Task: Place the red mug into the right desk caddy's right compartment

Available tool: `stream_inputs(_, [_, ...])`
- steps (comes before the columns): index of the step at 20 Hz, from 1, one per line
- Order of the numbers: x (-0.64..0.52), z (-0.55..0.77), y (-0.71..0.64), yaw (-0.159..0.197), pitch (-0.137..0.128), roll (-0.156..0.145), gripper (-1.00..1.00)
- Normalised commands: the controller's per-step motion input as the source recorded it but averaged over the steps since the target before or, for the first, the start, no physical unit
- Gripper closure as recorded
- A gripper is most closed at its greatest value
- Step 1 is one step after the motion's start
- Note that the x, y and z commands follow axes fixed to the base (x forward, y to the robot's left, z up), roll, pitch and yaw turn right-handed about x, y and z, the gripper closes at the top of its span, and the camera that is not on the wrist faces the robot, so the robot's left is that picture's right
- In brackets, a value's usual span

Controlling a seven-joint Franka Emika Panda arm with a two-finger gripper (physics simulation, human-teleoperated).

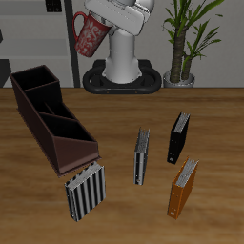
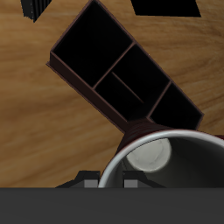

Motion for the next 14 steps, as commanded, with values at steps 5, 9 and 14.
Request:
stream_inputs(5, [-0.18,-0.05,-0.22,0.004,0.008,-0.018,1.0])
stream_inputs(9, [0.21,0.2,-0.26,0.057,0.005,0.039,1.0])
stream_inputs(14, [0.09,0.17,-0.43,0.026,-0.005,0.001,1.0])
